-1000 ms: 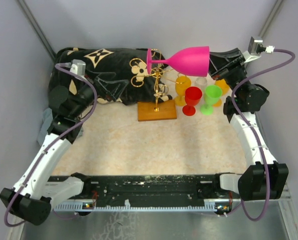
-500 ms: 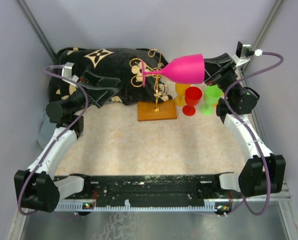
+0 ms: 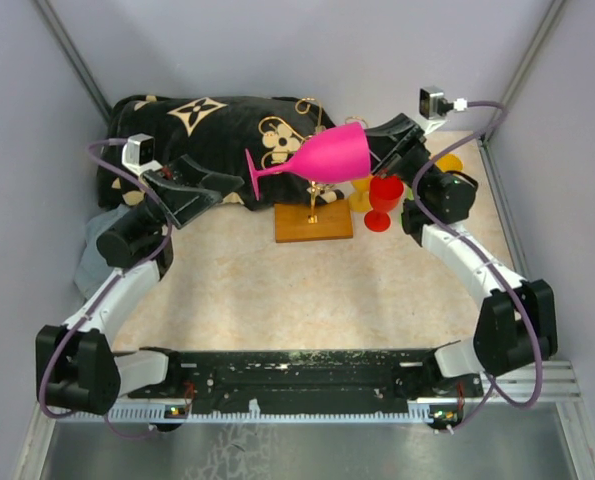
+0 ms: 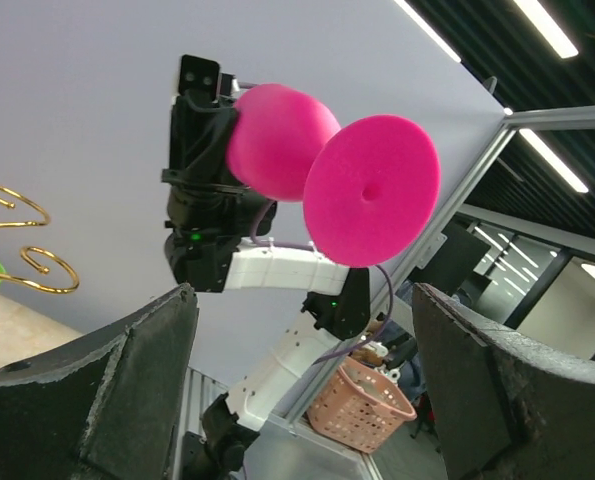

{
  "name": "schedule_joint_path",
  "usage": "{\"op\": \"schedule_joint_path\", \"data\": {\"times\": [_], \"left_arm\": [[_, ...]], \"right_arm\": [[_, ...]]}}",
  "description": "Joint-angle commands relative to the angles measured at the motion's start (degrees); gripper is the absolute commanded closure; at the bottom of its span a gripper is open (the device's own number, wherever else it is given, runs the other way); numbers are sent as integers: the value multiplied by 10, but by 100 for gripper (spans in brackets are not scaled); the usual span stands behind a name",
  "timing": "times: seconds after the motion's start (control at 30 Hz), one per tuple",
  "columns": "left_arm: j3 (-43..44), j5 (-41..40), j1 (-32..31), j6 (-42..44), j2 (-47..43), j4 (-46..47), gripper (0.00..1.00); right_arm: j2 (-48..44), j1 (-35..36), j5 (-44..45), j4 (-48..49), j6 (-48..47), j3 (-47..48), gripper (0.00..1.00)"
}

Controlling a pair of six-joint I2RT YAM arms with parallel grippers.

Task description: Place the wine glass upside down on the wine glass rack

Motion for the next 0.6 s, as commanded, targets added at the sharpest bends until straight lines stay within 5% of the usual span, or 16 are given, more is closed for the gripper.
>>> {"op": "schedule_joint_path", "data": {"times": [0.0,0.57], "left_arm": [[-12,-27,-4,-57,-17,153,9],[-38,-80,-5,-99,-67,153,22]], "right_arm": [[33,25,24,74,27,40,100],[127,112,51,91,29,121,100]]}}
